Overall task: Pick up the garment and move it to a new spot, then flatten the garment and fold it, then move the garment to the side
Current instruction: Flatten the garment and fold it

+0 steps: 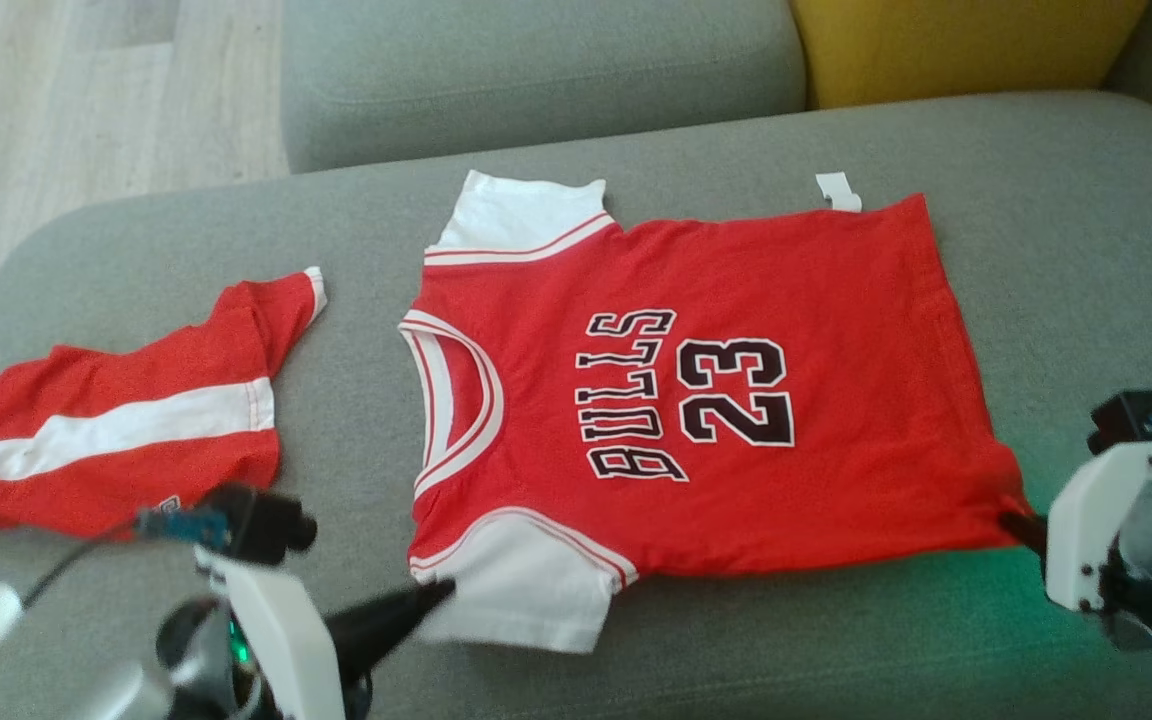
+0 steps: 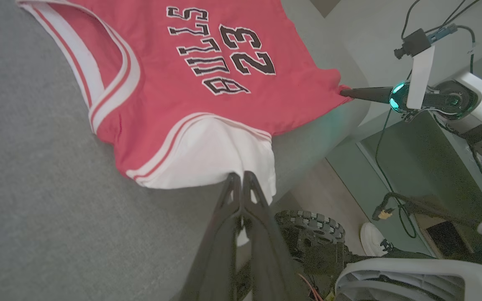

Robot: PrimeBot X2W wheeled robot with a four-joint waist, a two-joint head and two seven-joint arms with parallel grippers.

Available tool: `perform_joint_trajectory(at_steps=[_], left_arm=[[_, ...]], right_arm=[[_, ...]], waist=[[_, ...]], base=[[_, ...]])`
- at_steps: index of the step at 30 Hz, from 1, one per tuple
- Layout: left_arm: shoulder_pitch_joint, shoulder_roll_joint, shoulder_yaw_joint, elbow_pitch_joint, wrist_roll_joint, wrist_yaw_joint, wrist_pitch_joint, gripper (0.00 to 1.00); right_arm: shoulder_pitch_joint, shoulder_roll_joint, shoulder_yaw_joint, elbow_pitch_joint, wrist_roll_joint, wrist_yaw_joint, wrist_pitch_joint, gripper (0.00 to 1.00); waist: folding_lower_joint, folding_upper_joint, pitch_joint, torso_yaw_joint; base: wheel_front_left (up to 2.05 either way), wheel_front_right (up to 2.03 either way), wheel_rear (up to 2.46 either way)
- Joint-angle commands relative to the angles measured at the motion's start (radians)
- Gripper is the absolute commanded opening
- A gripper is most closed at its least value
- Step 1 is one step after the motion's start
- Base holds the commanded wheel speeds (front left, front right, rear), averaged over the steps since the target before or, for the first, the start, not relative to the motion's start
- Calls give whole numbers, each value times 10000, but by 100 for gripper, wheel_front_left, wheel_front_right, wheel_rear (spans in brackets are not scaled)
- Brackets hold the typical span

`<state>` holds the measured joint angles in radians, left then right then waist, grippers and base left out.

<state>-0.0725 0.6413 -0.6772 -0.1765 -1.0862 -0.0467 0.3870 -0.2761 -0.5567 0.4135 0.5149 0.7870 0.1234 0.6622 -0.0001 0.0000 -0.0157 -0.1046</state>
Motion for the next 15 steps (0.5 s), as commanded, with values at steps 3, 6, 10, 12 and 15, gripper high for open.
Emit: perform_joint_trajectory(at_steps=[3,6,10,12,15], left_arm=[[-1380,174,629,-72,212,49,153,0],[-1932,97,658,235,327,12,311,0],[-2569,-56,659,648,543,-9,410,0],[-3000,-216,642,927,629,-73,466,0],[-3645,-472,620,1382,720,-215,501,0]], right_arm=[[-653,133,-382,-413,-506,73,369,0],[-982,325,-657,-457,-866,73,575,0],[-1383,500,-879,-433,-1216,73,683,0],[-1650,613,-935,-401,-1430,73,727,0],[-2022,731,-899,-327,-1710,73,743,0]], waist=[[1,0,223,-95],[1,0,425,-132],[1,0,693,-161],[1,0,877,-177],[1,0,1151,-197]], base=[[0,0,0],[0,0,0],[0,0,0],[0,0,0],[0,0,0]])
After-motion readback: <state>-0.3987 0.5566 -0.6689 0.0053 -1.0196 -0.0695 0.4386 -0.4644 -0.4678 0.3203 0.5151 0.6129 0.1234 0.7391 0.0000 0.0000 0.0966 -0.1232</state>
